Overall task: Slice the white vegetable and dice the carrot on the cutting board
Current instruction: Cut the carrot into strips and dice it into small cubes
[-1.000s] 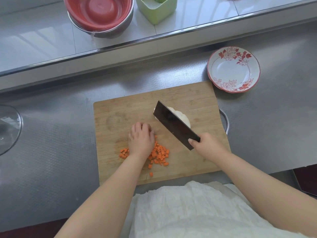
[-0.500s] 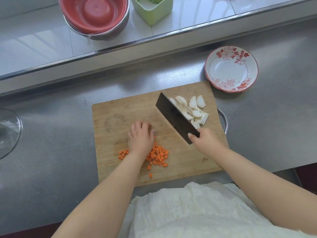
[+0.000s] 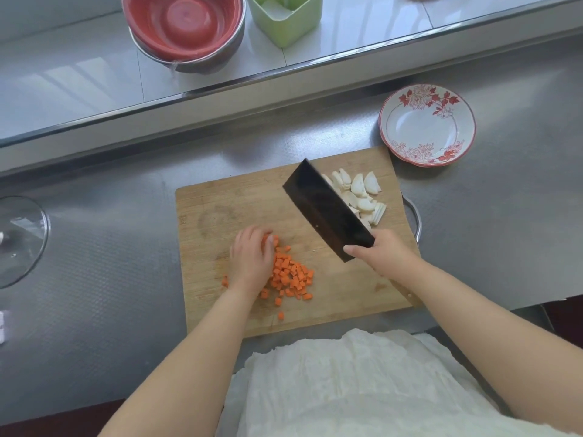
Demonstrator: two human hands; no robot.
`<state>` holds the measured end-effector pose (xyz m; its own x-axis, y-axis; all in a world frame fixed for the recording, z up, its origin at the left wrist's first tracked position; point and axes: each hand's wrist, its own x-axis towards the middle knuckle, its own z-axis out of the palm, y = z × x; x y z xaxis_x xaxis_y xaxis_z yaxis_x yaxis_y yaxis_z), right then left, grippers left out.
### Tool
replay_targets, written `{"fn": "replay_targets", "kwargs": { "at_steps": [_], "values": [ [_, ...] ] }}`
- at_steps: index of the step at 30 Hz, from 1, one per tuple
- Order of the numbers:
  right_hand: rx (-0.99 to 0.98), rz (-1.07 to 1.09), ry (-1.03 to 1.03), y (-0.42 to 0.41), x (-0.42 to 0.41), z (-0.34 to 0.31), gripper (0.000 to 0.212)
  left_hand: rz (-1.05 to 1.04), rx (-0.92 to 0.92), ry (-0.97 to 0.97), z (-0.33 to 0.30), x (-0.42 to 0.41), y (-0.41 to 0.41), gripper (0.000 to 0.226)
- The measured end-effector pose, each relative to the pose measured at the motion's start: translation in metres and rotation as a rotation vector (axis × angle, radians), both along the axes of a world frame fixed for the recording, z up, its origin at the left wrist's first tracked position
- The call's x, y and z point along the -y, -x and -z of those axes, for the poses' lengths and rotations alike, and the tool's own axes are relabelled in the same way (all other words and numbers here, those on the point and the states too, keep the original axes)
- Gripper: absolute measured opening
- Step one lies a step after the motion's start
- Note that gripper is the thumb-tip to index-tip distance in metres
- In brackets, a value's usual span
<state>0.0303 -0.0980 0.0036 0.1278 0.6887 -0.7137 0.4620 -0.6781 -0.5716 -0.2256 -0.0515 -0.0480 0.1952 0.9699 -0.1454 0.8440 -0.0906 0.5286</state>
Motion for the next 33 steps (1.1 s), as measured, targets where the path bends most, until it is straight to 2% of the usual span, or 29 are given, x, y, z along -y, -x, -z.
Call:
{"fn": "replay_targets", "kwargs": {
  "at_steps": [4, 6, 11, 15, 19, 26, 33],
  "values": [
    [0.215, -0.434, -0.044, 0.000, 0.001, -0.015, 0.017, -0.388, 0.195, 0.056, -0.004, 0.010, 0.034, 0.024],
    [0.310, -0.665, -0.044, 0.007, 0.002, -0.021, 0.020, -0.512, 0.253, 0.081, 0.001, 0.015, 0.059, 0.028],
    [0.404, -1.135, -0.077, 0.032, 0.004, -0.017, 0.030, -0.536, 0.290, 0.131, 0.004, 0.033, 0.099, 0.032],
    [0.369, -1.345, -0.087, 0.056, 0.003, -0.011, 0.028, -0.502, 0.310, 0.152, -0.002, 0.038, 0.104, 0.034],
    [0.365, -1.339, -0.056, 0.072, -0.013, -0.005, 0.026, -0.517, 0.343, 0.145, -0.004, 0.036, 0.106, 0.036],
    [0.393, -1.231, -0.056, 0.106, -0.071, -0.005, 0.027, -0.658, 0.449, 0.191, -0.005, 0.035, 0.120, 0.036],
    [0.376, -1.005, -0.046, 0.127, -0.120, -0.004, 0.036, -0.637, 0.450, 0.200, -0.007, 0.022, 0.121, 0.041]
  ]
}}
